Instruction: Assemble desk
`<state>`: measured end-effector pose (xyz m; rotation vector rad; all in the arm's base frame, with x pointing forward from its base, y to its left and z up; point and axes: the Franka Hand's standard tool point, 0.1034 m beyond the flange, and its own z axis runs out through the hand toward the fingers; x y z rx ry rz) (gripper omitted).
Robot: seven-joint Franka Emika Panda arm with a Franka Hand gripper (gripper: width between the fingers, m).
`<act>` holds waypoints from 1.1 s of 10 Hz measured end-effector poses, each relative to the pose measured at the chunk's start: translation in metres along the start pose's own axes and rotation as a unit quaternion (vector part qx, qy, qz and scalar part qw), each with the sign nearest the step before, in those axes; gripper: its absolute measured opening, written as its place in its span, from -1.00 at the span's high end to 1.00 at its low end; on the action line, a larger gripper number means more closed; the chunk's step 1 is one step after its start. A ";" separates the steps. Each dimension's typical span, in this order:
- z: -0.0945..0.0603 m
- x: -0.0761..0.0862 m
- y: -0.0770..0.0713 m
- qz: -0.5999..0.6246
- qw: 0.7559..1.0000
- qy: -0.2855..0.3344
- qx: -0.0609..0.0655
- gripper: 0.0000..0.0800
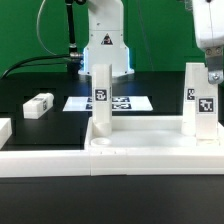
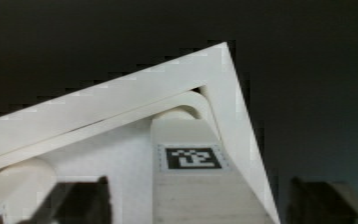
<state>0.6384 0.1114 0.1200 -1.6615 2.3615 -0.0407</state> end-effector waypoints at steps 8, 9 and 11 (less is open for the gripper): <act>0.001 0.000 0.002 -0.404 0.914 0.015 -0.043 -0.62; 0.000 0.003 0.001 -0.507 0.859 0.022 -0.069 -0.62; 0.005 0.002 -0.005 -0.604 0.793 0.023 -0.079 -0.62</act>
Offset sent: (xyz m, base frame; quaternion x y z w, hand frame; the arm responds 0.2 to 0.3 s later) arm 0.0000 0.0000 0.0000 0.0000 0.0000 -0.1938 0.9810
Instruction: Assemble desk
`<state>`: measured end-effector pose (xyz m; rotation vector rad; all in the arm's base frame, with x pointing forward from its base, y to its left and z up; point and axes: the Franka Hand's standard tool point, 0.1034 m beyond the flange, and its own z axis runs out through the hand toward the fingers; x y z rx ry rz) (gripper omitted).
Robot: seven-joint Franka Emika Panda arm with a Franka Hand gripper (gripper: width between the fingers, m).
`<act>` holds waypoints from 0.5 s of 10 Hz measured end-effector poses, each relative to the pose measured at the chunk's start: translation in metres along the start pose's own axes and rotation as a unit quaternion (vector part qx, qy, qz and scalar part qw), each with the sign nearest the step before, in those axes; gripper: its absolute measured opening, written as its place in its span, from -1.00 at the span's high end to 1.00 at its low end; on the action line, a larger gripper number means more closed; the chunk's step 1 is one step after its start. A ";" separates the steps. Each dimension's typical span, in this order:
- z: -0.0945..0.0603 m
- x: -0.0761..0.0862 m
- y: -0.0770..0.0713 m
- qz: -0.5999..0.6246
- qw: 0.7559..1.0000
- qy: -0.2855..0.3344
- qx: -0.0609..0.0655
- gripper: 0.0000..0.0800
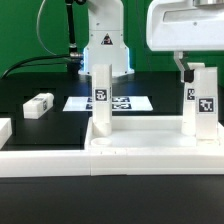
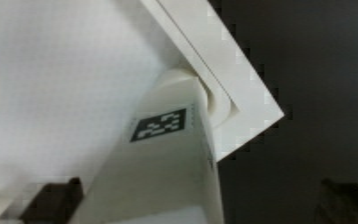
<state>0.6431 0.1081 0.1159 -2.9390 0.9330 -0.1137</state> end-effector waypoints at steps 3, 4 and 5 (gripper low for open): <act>0.000 0.000 0.001 0.023 1.000 0.000 0.000 -0.30; 0.000 0.000 0.000 0.064 0.998 -0.001 0.001 0.05; 0.001 0.000 0.001 0.114 0.993 -0.001 0.000 0.28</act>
Offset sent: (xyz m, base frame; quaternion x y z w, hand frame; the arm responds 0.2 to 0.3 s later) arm 0.0000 0.0000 0.0000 0.0000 0.0000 0.0000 1.0000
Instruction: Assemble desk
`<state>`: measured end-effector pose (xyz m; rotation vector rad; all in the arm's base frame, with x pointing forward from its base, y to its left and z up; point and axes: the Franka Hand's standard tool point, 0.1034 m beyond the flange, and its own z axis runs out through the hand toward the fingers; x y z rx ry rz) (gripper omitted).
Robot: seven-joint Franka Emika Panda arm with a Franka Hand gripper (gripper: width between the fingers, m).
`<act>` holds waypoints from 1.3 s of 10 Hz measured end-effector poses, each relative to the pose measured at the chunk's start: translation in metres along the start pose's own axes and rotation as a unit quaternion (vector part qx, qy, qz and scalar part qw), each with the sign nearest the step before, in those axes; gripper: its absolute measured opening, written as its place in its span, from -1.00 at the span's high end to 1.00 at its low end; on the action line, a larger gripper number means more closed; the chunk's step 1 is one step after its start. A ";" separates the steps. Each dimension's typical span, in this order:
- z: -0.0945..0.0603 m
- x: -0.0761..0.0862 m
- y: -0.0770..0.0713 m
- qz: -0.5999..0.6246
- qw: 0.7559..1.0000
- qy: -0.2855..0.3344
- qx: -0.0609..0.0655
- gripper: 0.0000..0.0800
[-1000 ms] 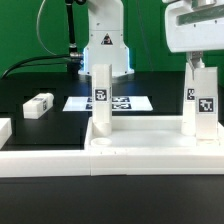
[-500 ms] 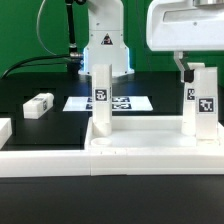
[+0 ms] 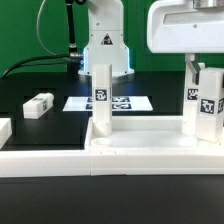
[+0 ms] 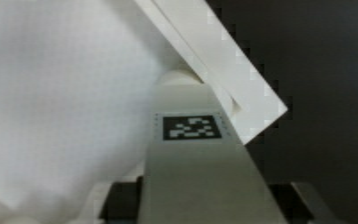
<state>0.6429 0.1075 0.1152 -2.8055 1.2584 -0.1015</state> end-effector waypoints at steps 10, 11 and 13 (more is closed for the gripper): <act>0.002 -0.004 0.005 0.444 0.893 -0.024 0.069 0.02; 0.002 -0.004 0.005 0.435 0.897 -0.024 0.067 -0.33; -0.003 0.000 0.003 0.238 0.970 -0.014 0.042 -0.53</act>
Offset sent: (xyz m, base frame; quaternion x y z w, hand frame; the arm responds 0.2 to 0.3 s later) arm -0.0086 -0.0080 -0.0033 0.0394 -0.0009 0.3221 0.9459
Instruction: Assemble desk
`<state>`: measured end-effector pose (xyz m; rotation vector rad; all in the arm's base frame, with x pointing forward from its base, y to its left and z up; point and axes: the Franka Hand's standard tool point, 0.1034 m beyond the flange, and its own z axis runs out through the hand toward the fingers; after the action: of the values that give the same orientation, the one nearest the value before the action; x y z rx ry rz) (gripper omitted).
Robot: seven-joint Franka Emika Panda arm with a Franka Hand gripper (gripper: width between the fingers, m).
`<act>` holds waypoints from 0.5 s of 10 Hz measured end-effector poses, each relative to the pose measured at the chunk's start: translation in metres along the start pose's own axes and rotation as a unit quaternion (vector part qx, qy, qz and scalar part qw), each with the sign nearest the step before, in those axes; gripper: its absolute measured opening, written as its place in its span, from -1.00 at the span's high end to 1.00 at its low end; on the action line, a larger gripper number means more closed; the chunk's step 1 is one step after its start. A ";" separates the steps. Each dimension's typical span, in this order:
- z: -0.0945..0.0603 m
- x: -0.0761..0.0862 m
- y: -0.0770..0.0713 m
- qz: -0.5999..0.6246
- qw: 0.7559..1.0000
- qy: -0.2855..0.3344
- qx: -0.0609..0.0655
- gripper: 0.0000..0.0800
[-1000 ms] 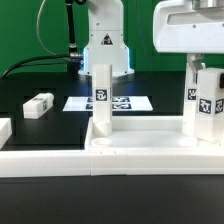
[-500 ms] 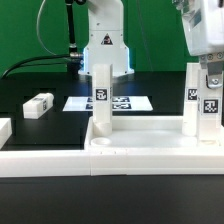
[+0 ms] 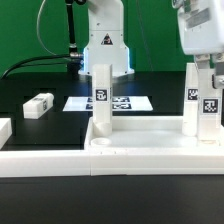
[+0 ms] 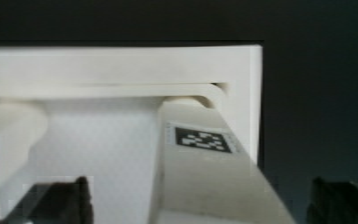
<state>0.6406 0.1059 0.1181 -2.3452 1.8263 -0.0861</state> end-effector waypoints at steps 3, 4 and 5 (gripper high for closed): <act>0.003 0.003 0.001 -0.111 0.994 0.001 -0.004 -0.62; 0.003 0.004 0.002 -0.154 0.988 0.003 -0.006 -0.62; 0.002 0.005 0.001 -0.208 0.978 0.007 -0.009 -0.62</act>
Offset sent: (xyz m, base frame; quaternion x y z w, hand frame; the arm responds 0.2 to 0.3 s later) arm 0.0000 0.0000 0.0000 0.0000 0.0000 -0.1938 0.9810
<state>0.6412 0.1009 0.1160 -2.7052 1.3171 -0.1384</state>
